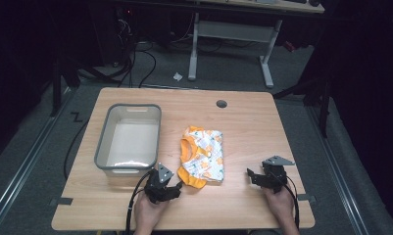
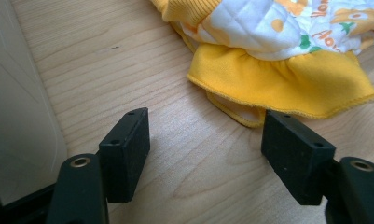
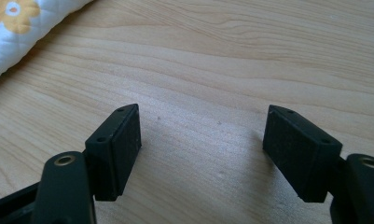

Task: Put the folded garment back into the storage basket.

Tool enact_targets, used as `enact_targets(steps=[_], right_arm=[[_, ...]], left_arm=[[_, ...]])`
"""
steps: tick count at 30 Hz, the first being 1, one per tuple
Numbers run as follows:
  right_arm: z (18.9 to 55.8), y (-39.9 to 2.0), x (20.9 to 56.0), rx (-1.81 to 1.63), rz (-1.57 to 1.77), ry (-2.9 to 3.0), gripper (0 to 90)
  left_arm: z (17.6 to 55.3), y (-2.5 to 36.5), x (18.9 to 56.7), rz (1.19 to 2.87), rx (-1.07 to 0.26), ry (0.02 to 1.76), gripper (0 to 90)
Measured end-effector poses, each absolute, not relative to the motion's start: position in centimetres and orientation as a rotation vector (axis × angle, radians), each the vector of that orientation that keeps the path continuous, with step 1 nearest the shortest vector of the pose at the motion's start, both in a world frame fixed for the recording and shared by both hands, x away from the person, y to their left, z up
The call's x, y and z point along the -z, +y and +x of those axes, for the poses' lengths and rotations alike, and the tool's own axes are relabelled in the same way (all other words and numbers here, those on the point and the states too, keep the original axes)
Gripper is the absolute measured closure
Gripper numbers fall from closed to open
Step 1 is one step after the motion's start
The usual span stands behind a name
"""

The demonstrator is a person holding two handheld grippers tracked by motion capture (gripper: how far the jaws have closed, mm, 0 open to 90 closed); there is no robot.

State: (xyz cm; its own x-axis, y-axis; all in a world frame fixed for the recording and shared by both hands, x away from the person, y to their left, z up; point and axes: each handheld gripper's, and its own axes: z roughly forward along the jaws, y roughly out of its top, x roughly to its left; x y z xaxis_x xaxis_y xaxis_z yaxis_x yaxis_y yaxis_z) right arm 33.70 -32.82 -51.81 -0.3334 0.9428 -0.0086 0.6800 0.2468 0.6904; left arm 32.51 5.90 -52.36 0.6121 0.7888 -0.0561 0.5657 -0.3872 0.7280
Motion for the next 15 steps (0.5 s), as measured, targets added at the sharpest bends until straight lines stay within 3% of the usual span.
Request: enact_targets(steps=[15], right_arm=[[33.74, -32.81, 51.81, -0.833, 1.482, 2.100, 28.1]], left_arm=[[32.45, 5.82, 52.36, 2.105, -0.394, 1.066, 32.8]])
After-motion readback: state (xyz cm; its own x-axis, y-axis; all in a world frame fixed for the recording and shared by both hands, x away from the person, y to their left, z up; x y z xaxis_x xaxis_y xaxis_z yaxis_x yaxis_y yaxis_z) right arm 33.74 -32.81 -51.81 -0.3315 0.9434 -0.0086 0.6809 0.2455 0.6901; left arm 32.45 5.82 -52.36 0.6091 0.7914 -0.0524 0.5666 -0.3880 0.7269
